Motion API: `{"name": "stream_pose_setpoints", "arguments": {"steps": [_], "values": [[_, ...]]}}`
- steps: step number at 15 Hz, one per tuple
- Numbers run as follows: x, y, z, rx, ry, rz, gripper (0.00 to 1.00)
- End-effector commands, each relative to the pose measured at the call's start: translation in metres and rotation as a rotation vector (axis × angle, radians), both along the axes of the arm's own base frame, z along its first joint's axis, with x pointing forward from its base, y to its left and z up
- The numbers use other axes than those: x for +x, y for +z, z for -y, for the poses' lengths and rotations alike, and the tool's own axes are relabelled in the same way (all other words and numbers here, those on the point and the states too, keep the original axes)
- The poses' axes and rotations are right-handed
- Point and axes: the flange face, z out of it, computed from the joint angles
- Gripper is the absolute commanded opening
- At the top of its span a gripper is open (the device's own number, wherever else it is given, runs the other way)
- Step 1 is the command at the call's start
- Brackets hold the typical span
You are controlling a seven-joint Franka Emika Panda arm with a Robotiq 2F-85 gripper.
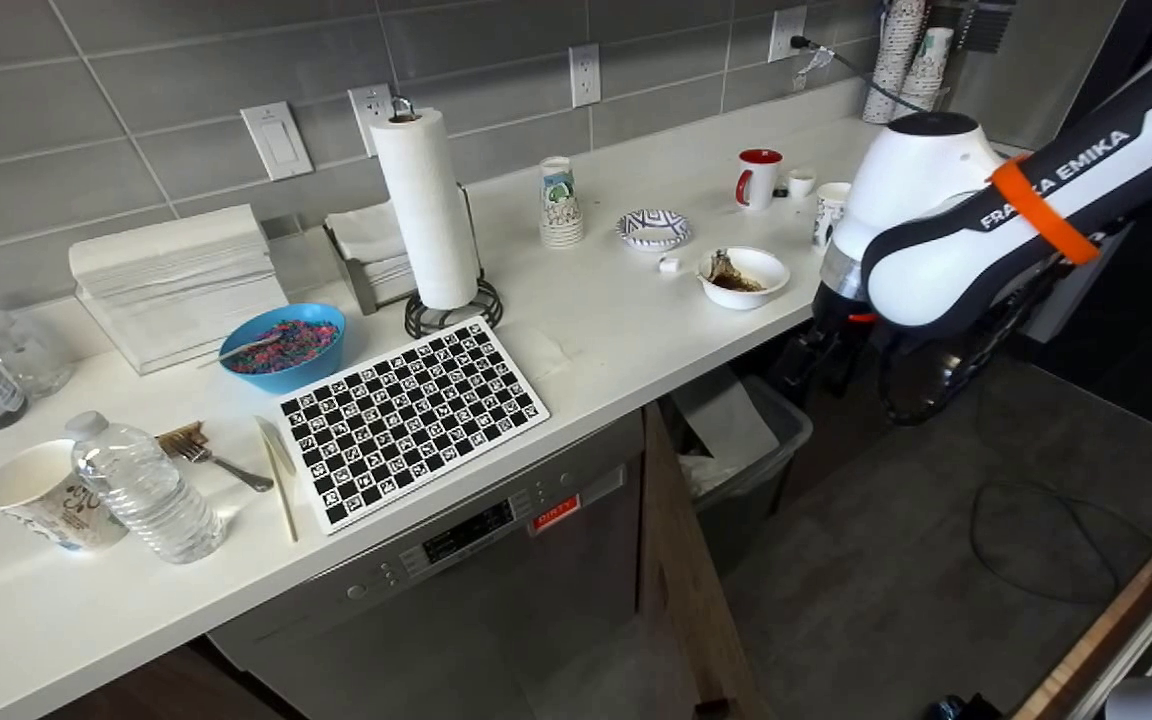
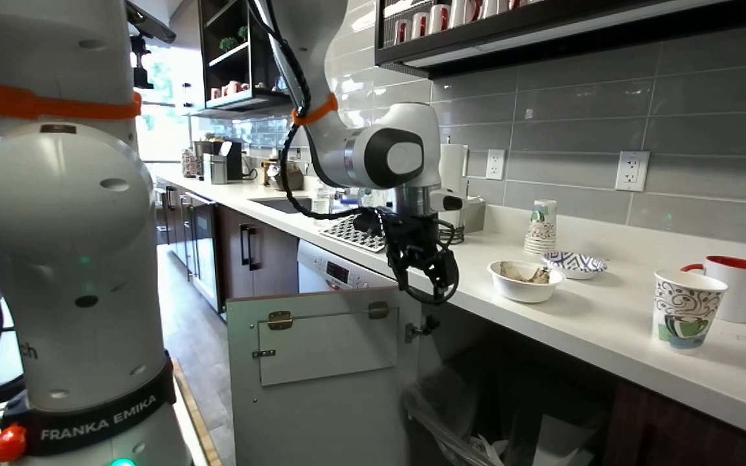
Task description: Pick up the trash and throw it in the bin
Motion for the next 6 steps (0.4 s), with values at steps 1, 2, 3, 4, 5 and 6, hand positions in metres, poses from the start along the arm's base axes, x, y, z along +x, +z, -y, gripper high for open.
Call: {"name": "stream_pose_setpoints", "arguments": {"steps": [1, 2, 3, 4, 5, 6], "values": [[-0.021, 0.043, 0.002, -0.035, -0.054, 0.055, 1.00], [-0.005, 0.025, 0.001, -0.013, -0.022, 0.035, 1.00], [-0.007, 0.036, 0.001, -0.018, -0.031, 0.053, 1.00], [-0.010, 0.043, 0.002, -0.020, -0.037, 0.067, 1.00], [-0.012, 0.046, 0.002, -0.021, -0.038, 0.073, 1.00], [-0.014, 0.047, 0.002, -0.021, -0.039, 0.074, 1.00]]}}
